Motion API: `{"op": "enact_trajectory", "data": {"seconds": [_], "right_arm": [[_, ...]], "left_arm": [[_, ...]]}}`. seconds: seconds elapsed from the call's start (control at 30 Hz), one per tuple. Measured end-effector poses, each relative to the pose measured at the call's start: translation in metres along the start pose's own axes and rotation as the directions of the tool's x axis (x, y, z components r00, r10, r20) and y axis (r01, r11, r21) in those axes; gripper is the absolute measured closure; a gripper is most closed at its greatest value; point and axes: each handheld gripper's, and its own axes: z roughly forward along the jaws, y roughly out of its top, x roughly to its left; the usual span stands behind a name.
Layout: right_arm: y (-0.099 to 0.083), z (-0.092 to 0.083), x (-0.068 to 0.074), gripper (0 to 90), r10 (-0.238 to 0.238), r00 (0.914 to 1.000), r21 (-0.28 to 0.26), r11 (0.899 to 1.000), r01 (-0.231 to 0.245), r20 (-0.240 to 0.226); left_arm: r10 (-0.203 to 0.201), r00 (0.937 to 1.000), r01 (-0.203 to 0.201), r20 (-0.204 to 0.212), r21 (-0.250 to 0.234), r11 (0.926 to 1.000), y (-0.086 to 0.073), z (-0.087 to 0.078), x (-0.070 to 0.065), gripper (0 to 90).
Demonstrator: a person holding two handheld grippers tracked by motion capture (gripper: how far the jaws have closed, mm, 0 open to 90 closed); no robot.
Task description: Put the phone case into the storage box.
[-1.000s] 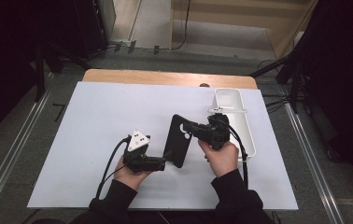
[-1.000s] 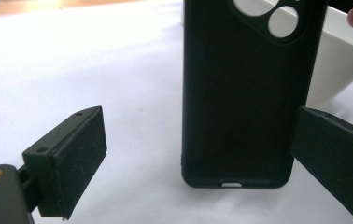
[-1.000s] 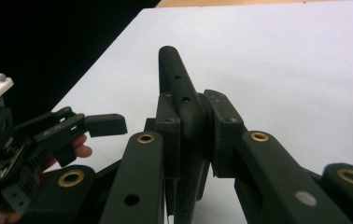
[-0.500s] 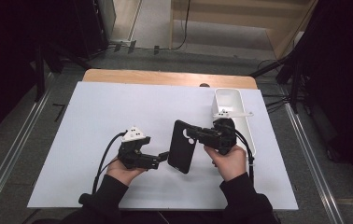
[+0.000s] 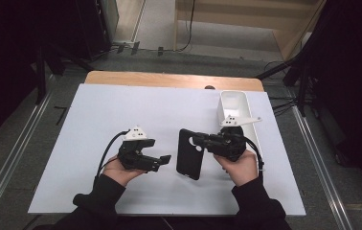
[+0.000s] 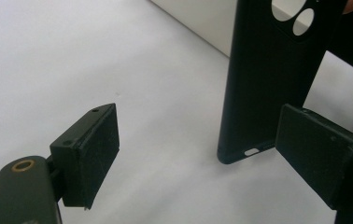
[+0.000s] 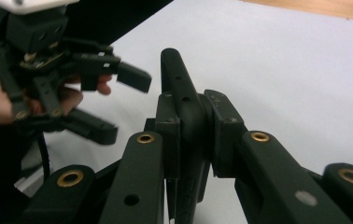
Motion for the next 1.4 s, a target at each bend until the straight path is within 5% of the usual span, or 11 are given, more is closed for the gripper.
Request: {"op": "enact_trajectory", "data": {"seconds": [0.1,0.2,0.3,0.57,0.73,0.87,0.97,1.1,1.4], "right_arm": [[0.000,0.001,0.002,74.7,-0.049,0.9988,0.002,0.999,0.049,-0.009],[0.000,0.004,0.003,74.7,-0.064,0.9977,0.008,0.998,0.064,-0.023],[0.000,0.006,0.003,74.7,-0.074,0.9965,0.015,0.997,0.074,-0.038],[0.002,0.011,0.001,74.7,-0.079,0.9909,0.025,0.996,0.082,-0.109],[0.004,0.015,0.003,74.8,-0.122,0.9821,0.026,0.992,0.127,-0.144],[0.009,0.020,0.002,74.7,-0.127,0.9728,0.048,0.989,0.139,-0.194],[0.011,0.023,0.002,74.7,-0.145,0.9684,0.047,0.986,0.157,-0.203],[0.012,0.024,0.002,74.7,-0.162,0.9618,0.045,0.983,0.176,-0.220],[0.017,0.026,-0.004,74.7,-0.213,0.9378,0.050,0.971,0.235,-0.274]], "left_arm": [[0.036,0.9993,-0.036,-0.010,0.017,0.9992,0.003,0.000,0.003,13.6],[0.043,0.9979,-0.043,0.050,0.005,0.9991,0.005,-0.004,0.006,13.7],[0.062,0.9868,-0.063,0.150,0.007,0.9980,0.006,-0.005,0.010,13.7],[0.080,0.9695,-0.082,0.231,-0.003,0.9967,0.010,-0.007,0.016,13.7],[0.150,0.9525,-0.151,0.265,-0.016,0.9884,0.018,-0.009,0.016,13.7],[0.145,0.9425,-0.150,0.301,-0.009,0.9887,0.023,-0.008,0.016,13.7],[0.138,0.9445,-0.147,0.298,0.008,0.9892,0.026,-0.007,0.016,13.6],[0.147,0.9310,-0.166,0.334,0.030,0.9857,0.028,-0.002,0.015,13.7],[0.160,0.9202,-0.189,0.358,0.048,0.9808,0.028,0.002,0.012,19.2]]}}
